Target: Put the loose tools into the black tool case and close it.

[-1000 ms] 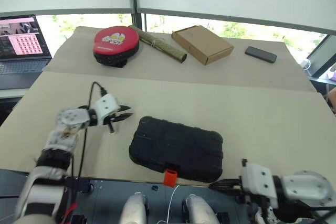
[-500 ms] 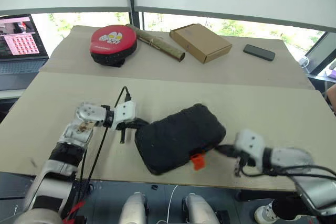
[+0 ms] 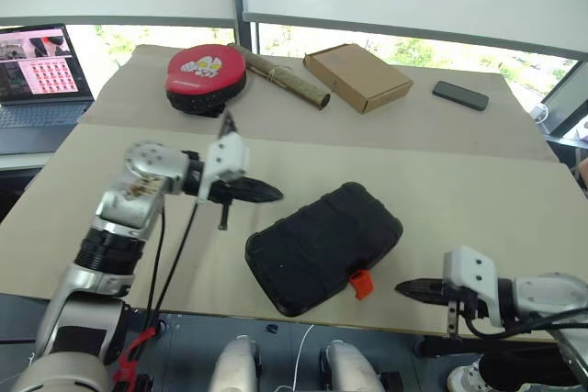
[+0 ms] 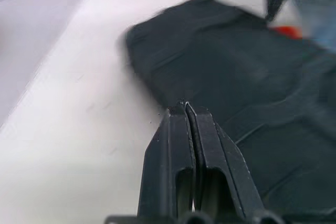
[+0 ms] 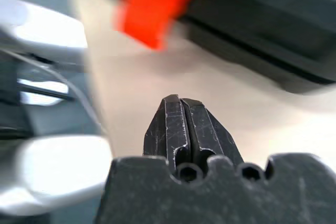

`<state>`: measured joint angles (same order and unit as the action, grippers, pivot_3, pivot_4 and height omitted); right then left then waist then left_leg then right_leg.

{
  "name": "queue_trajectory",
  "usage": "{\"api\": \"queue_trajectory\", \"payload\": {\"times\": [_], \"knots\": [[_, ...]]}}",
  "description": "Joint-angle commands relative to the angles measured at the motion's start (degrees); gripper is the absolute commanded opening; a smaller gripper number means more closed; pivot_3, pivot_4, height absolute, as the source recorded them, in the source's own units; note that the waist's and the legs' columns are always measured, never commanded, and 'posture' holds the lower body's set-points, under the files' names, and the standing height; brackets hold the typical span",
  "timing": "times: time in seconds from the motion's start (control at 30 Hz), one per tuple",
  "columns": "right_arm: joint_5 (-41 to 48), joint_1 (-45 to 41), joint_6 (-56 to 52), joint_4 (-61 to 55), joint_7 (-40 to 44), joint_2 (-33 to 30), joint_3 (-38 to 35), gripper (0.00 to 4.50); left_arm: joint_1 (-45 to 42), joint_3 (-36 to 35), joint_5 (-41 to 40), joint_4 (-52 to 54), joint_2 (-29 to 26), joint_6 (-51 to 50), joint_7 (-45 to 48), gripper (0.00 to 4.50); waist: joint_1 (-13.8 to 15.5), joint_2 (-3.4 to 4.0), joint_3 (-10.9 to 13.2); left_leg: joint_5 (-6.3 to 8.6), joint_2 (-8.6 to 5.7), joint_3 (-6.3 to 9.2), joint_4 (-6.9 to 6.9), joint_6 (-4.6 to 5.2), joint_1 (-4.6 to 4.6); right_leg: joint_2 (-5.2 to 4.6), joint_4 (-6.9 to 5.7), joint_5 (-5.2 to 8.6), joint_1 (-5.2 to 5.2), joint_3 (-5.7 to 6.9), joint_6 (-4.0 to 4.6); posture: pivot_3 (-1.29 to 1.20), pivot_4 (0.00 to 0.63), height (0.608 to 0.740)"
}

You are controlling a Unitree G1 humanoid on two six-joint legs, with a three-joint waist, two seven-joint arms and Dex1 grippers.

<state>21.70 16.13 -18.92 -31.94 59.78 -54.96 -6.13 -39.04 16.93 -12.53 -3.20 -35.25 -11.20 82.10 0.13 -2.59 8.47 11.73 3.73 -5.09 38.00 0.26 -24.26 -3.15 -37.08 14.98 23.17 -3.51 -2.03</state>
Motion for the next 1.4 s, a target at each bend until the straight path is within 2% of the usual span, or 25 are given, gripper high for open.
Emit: {"api": "queue_trajectory", "payload": {"times": [0.03,0.1,0.23,0.57,0.73,0.97,1.23,1.4], "knots": [[-0.1,-2.1,-1.8,-2.9,-1.7,1.2,2.7,0.00,0.4,4.7,5.9,-2.8,0.2,8.6,0.8,0.10,-0.2,-0.01,0.0,-0.01,0.02,0.03,0.00,-0.01,0.01,0.03,0.00,-0.01,0.00,0.00,0.02,0.00,0.150,0.740],[-3.4,-4.6,-2.2,-1.3,-3.8,3.1,6.9,0.00,0.2,7.6,9.6,-7.0,1.2,13.9,0.3,0.10,-0.3,-0.03,0.0,-0.03,0.04,0.08,0.00,-0.04,0.01,0.06,-0.02,-0.01,0.01,0.00,0.04,0.00,0.150,0.740],[-7.4,-7.6,-2.3,2.0,-6.7,6.1,11.4,0.00,-0.2,8.6,10.7,-10.6,2.8,17.9,-0.2,0.10,0.0,0.18,-0.2,-0.03,-0.02,0.03,0.02,-0.03,0.27,0.00,0.01,-0.01,-0.25,-0.06,0.05,0.00,0.150,0.740],[-12.4,-11.8,-2.0,4.6,-10.8,11.5,16.5,0.00,-0.3,8.4,9.6,-10.1,4.6,17.7,-1.0,0.10,0.0,0.26,-0.4,-0.03,0.01,0.02,0.02,-0.03,0.48,0.02,-0.01,0.00,-0.44,-0.06,0.05,0.00,0.150,0.740],[-8.3,-12.8,-3.7,1.0,-11.7,14.2,14.0,0.00,-0.4,8.9,9.9,-9.6,4.9,18.4,-0.8,0.10,-0.2,0.25,-0.4,-0.03,0.03,0.03,0.02,-0.03,0.50,0.04,-0.01,0.00,-0.47,-0.05,0.05,0.00,0.150,0.740],[3.7,-12.8,-13.1,-7.9,-12.6,16.4,5.7,0.00,-0.5,9.9,11.7,-11.4,6.2,21.0,-1.1,0.10,-0.3,0.29,-0.4,-0.03,0.05,0.04,0.02,-0.03,0.49,0.04,-0.02,0.00,-0.45,-0.06,0.06,0.00,0.150,0.740],[5.8,-12.6,-17.2,-9.9,-12.5,14.3,4.0,0.00,-1.2,9.9,12.1,-13.3,6.9,22.3,-0.9,0.10,-0.3,0.29,-0.4,-0.02,0.03,0.03,0.02,-0.03,0.47,0.02,-0.01,0.00,-0.44,-0.06,0.05,0.00,0.150,0.740],[7.2,-10.7,-19.4,-11.2,-8.9,9.6,4.0,0.00,-1.2,10.1,12.6,-14.0,7.3,23.2,-0.9,0.10,-0.3,0.40,-0.5,-0.02,0.02,0.04,0.02,-0.03,0.48,0.02,-0.01,0.00,-0.46,-0.06,0.05,0.00,0.150,0.740]]}}
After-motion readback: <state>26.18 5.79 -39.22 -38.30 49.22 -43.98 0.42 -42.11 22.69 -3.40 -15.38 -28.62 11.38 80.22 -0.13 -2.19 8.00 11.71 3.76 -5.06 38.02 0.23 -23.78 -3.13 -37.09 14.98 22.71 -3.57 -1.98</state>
